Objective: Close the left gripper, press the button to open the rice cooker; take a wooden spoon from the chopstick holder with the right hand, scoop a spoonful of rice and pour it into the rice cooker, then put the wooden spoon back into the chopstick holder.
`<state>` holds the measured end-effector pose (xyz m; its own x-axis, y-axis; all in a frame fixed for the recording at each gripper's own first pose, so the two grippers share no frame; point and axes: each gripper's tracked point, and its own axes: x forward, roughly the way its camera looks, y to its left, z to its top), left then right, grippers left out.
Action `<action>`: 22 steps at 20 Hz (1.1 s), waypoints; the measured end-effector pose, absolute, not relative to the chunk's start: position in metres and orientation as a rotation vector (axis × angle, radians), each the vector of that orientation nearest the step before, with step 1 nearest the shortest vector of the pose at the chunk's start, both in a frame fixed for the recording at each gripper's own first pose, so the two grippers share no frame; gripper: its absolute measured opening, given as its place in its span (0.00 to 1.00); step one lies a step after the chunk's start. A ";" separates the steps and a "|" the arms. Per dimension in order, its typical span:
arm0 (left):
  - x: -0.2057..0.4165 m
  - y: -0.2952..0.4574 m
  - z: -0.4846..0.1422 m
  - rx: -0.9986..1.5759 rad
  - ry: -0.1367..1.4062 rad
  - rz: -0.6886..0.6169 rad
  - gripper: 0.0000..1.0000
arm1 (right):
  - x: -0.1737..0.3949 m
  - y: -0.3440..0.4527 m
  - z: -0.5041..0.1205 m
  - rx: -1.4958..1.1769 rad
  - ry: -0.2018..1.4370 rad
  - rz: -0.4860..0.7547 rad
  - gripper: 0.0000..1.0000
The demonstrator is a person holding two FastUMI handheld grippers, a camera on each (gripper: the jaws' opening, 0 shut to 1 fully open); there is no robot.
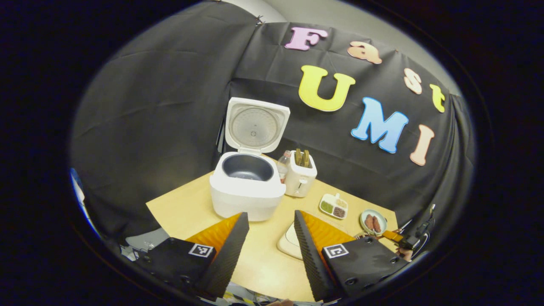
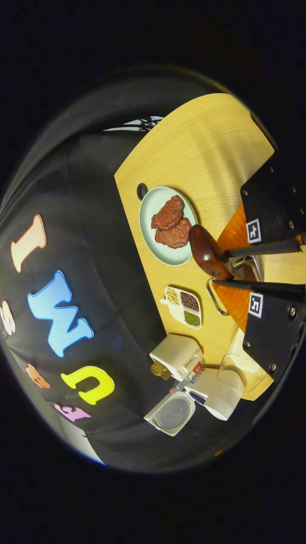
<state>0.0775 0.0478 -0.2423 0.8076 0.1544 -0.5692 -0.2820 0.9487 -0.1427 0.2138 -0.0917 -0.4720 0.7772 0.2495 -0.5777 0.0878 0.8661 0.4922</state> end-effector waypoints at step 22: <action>0.036 0.102 -0.232 -0.377 0.484 0.132 0.79 | 0.179 0.047 -0.280 0.528 0.601 0.236 0.15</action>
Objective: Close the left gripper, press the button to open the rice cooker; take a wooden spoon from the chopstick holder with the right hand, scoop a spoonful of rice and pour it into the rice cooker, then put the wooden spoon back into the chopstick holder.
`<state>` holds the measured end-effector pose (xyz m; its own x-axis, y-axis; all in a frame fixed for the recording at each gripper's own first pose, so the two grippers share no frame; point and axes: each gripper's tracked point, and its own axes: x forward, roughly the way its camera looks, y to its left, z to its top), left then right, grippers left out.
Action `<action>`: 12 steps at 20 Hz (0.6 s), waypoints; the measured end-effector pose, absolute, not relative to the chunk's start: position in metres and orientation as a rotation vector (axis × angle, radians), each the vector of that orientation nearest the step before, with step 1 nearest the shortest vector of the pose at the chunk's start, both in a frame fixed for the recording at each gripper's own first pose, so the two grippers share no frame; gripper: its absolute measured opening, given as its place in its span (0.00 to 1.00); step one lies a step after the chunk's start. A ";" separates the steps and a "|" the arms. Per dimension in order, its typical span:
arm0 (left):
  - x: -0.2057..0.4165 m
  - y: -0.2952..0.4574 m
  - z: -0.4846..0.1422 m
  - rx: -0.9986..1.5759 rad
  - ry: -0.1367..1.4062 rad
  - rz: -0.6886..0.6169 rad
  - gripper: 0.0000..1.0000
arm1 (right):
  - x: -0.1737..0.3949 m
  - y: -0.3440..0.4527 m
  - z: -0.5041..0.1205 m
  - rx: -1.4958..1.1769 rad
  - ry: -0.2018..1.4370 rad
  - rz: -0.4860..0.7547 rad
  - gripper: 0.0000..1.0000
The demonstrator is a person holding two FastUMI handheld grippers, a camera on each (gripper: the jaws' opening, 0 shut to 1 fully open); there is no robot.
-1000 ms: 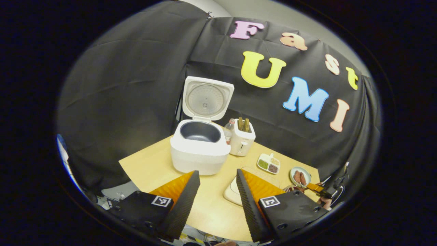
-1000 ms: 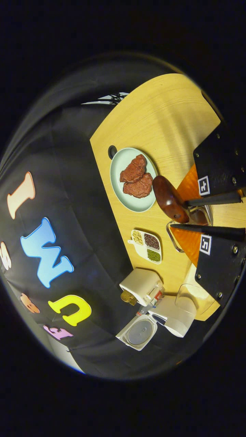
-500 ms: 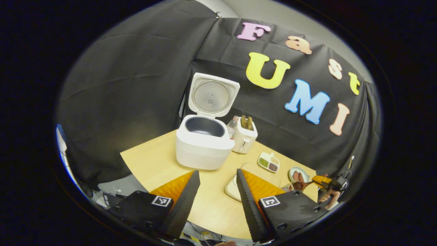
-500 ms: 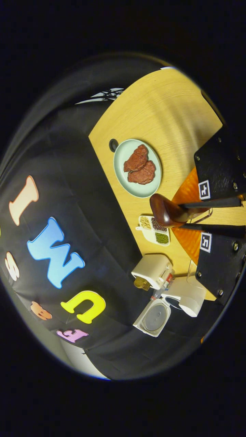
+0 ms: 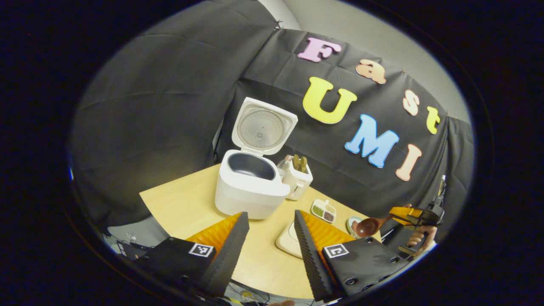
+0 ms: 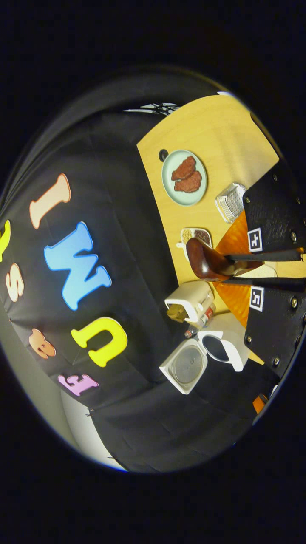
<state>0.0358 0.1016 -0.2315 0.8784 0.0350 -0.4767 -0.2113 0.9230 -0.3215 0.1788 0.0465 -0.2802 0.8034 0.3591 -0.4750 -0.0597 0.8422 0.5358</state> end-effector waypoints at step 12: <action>0.009 0.166 -0.213 -0.256 0.415 -0.017 0.79 | 0.173 0.143 -0.406 0.125 0.814 0.129 0.15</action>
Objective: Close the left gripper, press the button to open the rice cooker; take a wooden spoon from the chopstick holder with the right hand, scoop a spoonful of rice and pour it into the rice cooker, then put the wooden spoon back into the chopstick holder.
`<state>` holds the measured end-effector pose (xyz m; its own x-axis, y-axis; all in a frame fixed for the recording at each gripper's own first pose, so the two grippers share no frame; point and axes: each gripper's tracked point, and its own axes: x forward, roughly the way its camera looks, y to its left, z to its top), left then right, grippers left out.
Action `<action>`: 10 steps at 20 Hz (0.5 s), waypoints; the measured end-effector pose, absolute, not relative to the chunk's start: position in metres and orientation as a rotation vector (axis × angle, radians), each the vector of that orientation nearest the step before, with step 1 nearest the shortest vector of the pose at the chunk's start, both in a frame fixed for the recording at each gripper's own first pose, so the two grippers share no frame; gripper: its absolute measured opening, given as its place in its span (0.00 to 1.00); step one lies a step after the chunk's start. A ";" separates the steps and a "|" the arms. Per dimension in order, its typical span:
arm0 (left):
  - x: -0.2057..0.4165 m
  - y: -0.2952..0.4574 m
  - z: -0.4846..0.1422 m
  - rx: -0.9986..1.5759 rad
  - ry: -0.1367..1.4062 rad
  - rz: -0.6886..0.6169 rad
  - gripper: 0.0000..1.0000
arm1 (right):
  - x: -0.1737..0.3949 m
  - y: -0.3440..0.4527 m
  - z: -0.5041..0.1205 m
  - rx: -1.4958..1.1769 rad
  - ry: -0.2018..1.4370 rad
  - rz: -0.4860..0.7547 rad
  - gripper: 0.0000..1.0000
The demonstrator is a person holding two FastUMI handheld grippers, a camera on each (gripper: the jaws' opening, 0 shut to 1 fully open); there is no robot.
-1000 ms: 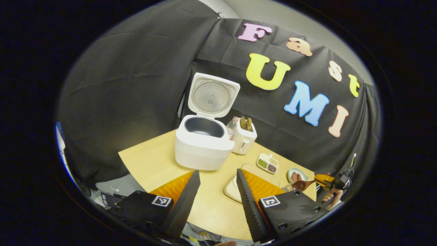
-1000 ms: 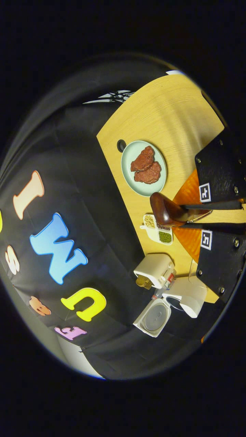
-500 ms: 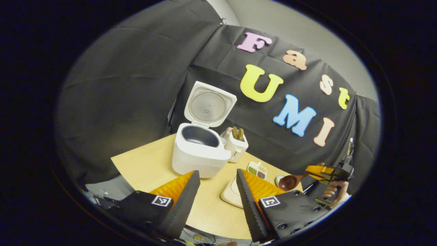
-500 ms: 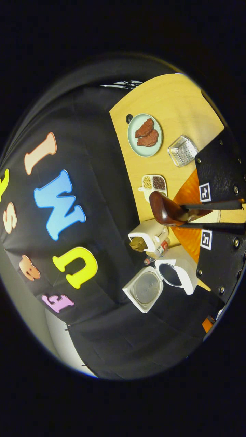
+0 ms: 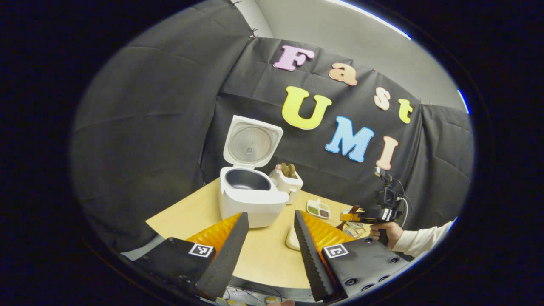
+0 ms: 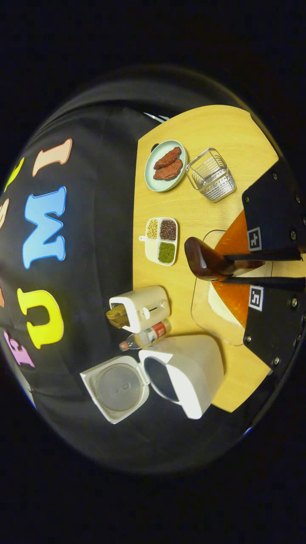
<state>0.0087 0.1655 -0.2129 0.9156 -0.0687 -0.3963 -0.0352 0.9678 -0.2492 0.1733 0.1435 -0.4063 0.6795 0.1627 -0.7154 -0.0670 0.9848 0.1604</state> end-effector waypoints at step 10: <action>0.032 0.180 -0.218 -0.303 0.401 -0.007 0.79 | 0.169 0.190 -0.444 0.161 0.954 0.152 0.15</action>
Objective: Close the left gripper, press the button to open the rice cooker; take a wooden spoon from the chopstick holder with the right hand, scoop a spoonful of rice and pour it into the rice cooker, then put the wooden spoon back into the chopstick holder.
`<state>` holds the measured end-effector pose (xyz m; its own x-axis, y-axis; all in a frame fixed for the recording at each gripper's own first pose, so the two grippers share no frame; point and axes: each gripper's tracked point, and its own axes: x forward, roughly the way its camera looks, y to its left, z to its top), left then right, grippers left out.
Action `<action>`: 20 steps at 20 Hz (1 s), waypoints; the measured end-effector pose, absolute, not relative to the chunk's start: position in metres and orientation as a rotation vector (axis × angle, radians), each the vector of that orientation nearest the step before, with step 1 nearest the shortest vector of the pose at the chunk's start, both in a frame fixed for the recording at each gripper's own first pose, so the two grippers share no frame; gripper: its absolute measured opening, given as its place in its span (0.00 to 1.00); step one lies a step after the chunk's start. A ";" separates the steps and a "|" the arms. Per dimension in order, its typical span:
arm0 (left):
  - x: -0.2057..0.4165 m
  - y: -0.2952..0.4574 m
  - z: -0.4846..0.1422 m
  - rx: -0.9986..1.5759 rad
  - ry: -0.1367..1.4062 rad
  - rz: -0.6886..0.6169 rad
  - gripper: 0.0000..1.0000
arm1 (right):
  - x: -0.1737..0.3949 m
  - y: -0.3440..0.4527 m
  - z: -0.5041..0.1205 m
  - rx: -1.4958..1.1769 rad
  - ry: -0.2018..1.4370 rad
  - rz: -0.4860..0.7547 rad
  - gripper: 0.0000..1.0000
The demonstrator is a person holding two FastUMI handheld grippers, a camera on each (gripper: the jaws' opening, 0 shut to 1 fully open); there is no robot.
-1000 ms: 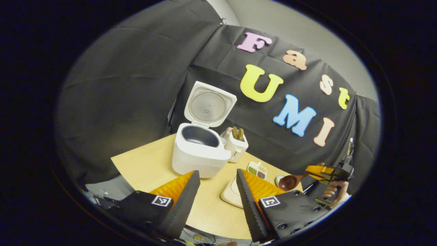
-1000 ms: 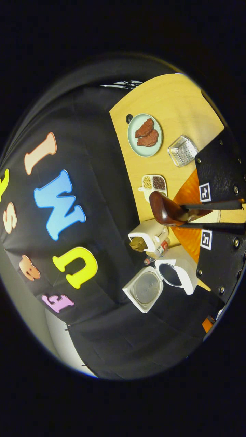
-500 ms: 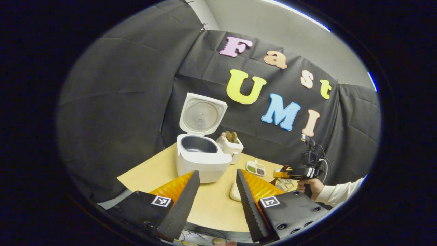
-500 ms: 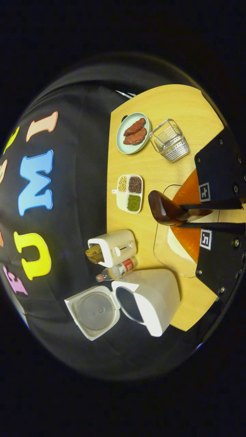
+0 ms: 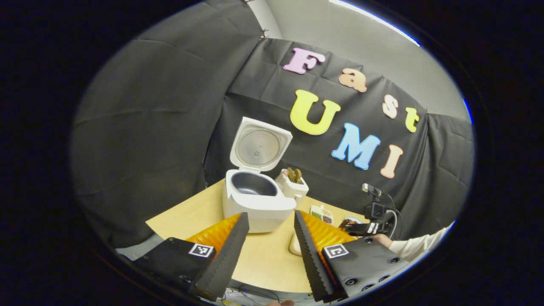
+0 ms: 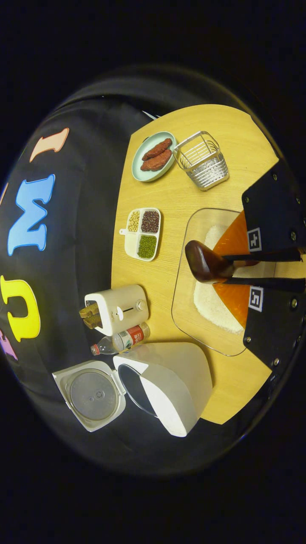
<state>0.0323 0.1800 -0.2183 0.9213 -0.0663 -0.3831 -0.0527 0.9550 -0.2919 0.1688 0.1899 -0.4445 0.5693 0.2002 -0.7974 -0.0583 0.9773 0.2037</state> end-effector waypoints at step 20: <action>0.011 0.173 -0.192 -0.221 0.423 0.105 0.85 | 0.197 0.194 -0.423 1.040 0.929 0.200 0.15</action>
<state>0.0106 0.1727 -0.1919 0.9069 0.0547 -0.4177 -0.1465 0.9706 -0.1908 0.1966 0.1942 -0.4227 0.6180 0.5488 -0.5629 0.2679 0.5262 0.8071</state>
